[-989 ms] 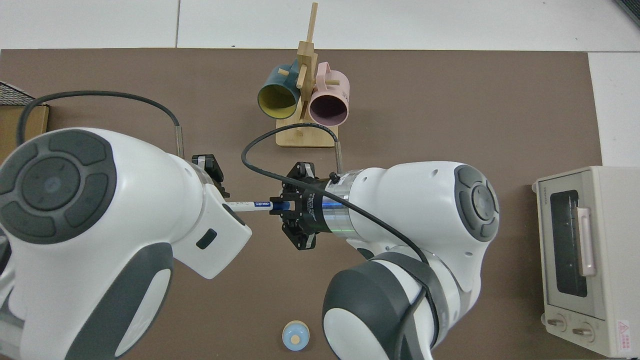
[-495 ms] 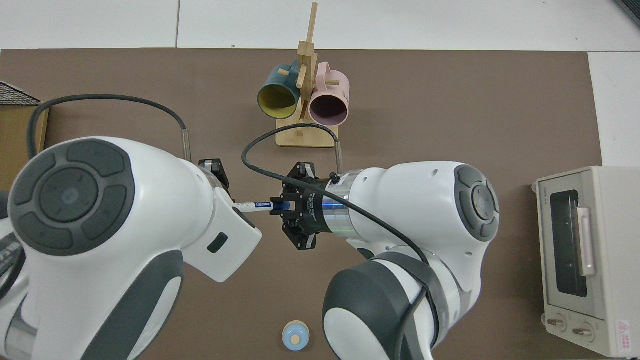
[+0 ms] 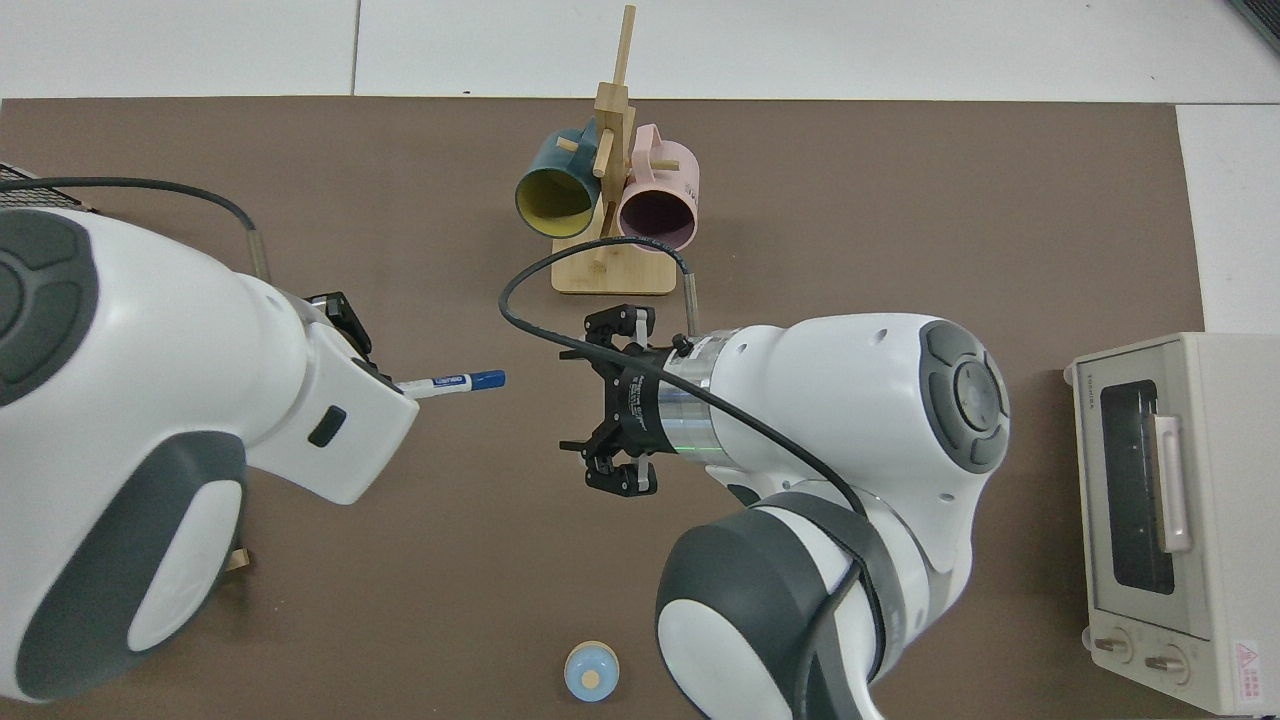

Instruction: Put markers into pen holder

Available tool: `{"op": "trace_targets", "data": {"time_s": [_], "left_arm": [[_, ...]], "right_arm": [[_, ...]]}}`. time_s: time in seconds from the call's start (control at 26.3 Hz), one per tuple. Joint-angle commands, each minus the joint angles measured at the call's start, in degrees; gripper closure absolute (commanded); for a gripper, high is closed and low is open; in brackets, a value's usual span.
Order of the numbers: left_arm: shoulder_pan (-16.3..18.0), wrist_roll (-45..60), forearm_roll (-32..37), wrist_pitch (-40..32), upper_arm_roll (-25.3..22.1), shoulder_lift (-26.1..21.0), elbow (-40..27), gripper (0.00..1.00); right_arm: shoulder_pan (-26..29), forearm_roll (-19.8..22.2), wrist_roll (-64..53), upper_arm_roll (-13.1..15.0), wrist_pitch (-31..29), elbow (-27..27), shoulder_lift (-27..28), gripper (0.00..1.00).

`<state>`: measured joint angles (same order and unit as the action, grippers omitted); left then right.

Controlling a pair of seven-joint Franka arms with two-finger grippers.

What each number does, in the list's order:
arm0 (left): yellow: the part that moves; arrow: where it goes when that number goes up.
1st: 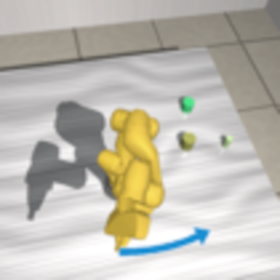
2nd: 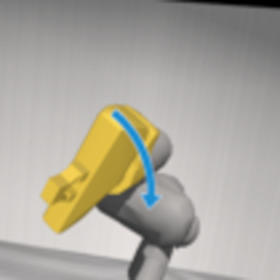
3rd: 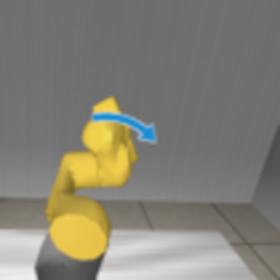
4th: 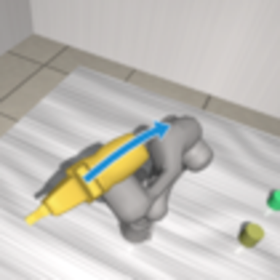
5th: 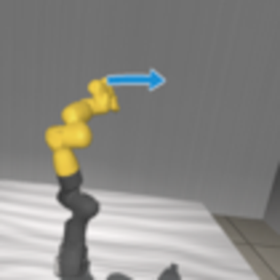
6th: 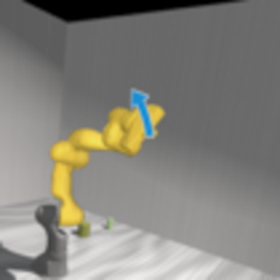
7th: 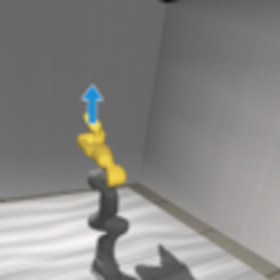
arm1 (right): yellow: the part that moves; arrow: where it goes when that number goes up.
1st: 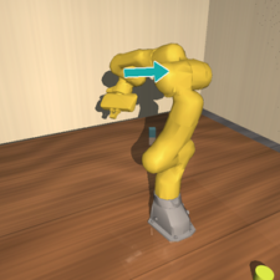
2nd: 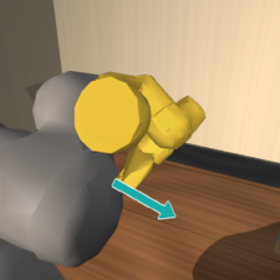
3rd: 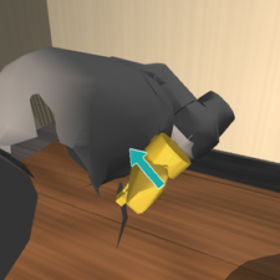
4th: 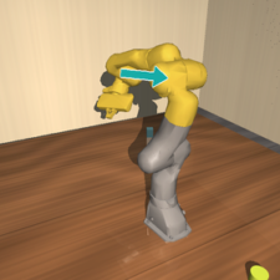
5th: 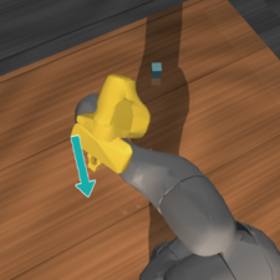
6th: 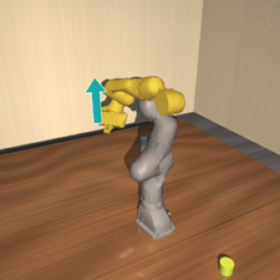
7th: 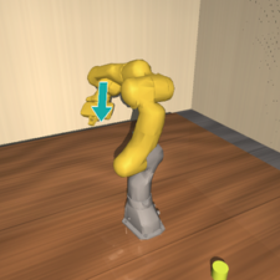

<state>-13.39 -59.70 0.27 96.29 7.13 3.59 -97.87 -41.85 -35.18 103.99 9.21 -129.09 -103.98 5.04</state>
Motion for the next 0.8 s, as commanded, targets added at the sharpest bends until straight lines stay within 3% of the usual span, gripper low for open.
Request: {"op": "trace_targets", "data": {"time_s": [0.0,0.19,0.34,0.46,0.68,0.76], "left_arm": [[-0.41,0.46,3.77,-0.75,-5.54,1.24,-2.06,1.00],[-0.41,-2.43,9.04,-0.49,-11.78,0.71,-1.98,1.00],[-0.41,-3.40,12.38,-0.40,-16.88,0.36,-1.89,1.00],[-0.32,-10.22,20.00,-0.31,-19.08,-0.43,-1.01,1.00],[0.12,-23.25,27.50,1.18,-26.98,-3.50,3.82,1.00],[0.12,-24.15,33.27,1.36,-27.52,-4.38,4.35,1.00]], "right_arm": [[1.94,7.56,-3.08,-0.16,2.78,-1.40,-1.78,0.00],[5.98,16.62,-13.17,-0.07,11.48,-1.48,-3.63,0.00],[10.81,17.16,-24.33,0.02,15.97,-1.48,-4.86,0.00],[14.33,18.03,-31.63,0.11,17.47,-1.40,-5.48,0.00],[19.96,24.62,-47.19,0.02,18.00,-1.40,-6.27,0.00],[21.36,25.68,-52.02,0.11,19.14,-1.40,-6.36,0.00]]}}
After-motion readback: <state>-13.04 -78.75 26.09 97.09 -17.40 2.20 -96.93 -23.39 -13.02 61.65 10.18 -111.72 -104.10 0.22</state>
